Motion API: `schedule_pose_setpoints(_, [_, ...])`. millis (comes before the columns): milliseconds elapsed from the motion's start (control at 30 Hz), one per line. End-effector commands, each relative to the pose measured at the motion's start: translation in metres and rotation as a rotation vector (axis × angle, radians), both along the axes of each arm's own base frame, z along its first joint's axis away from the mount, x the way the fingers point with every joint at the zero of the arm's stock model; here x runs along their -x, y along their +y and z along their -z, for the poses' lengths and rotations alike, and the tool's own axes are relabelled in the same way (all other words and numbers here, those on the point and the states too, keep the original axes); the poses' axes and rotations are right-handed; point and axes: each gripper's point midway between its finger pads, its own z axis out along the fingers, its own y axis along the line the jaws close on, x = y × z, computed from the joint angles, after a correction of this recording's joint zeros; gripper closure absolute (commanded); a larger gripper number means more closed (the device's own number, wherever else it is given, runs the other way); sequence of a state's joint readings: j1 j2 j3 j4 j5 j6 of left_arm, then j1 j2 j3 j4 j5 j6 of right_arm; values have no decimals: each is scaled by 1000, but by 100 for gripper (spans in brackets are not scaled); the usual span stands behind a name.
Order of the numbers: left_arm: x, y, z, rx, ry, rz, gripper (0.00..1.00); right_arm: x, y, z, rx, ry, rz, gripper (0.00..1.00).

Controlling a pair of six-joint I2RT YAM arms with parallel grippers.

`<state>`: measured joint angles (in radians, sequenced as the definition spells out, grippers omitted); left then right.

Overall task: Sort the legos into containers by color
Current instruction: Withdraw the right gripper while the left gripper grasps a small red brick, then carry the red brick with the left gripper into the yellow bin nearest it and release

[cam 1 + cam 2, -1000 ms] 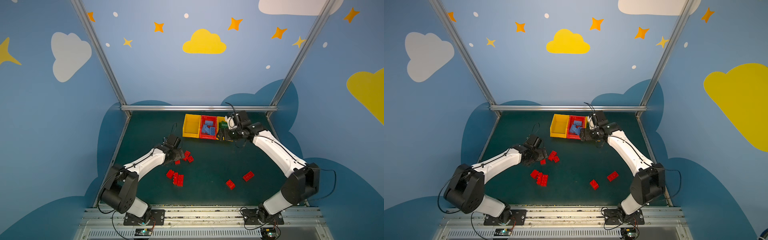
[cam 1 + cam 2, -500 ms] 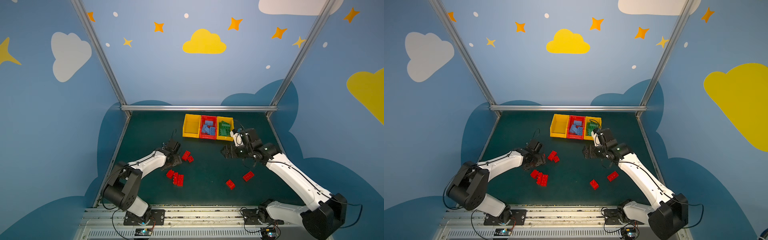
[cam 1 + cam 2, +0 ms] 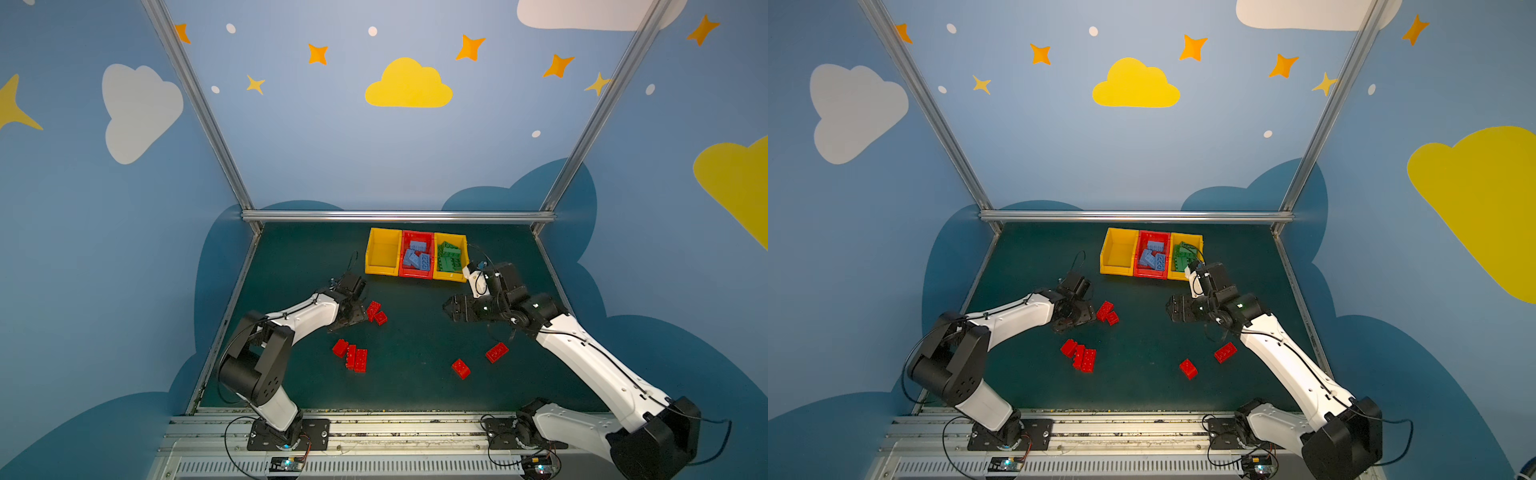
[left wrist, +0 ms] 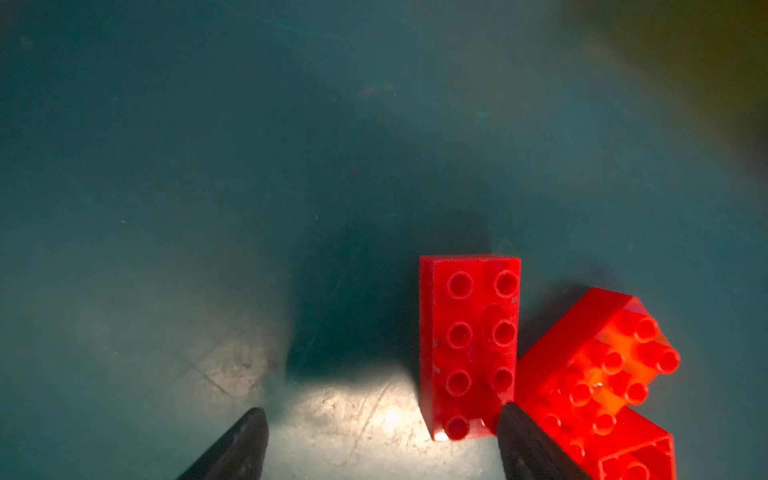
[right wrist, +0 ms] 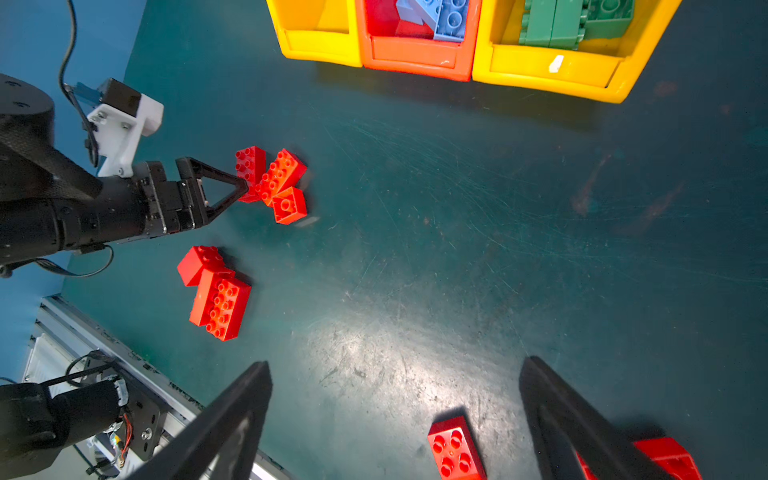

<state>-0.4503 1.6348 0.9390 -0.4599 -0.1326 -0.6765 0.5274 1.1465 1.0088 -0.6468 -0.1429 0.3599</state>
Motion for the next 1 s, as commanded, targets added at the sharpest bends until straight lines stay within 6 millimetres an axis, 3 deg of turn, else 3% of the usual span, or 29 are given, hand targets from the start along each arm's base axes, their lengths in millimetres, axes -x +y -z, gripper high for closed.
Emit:
schedule_pose_setpoints(0, [2, 6, -5, -45, 16, 0, 14, 1, 0, -6, -14, -23, -5, 9])
schedule_pose_setpoints(233, [-18, -2, -16, -44, 2, -2, 14, -4, 1, -5, -10, -18, -3, 9])
schedule_pose_setpoints(433, [-26, -8, 6, -58, 61, 2, 15, -8, -6, -5, 3, -15, 20, 9])
schedule_pose_setpoints(567, [-27, -4, 21, -68, 86, -13, 22, -8, -8, -7, -3, -22, 29, 9])
schedule_pose_setpoints(700, [-25, -2, 29, -68, 116, -19, 39, -9, -10, -6, -1, -21, 36, 9])
schedule_pose_setpoints(800, [-21, 0, 30, -79, 132, -22, 62, -11, -11, -6, -6, -18, 43, 9])
schedule_pose_setpoints(867, [-21, 3, 25, -95, 134, -23, 73, -11, -10, -6, -12, -18, 41, 9])
schedule_pose_setpoints(967, [-26, 4, 11, -119, 122, -12, 81, -12, -8, -6, -23, -14, 38, 9])
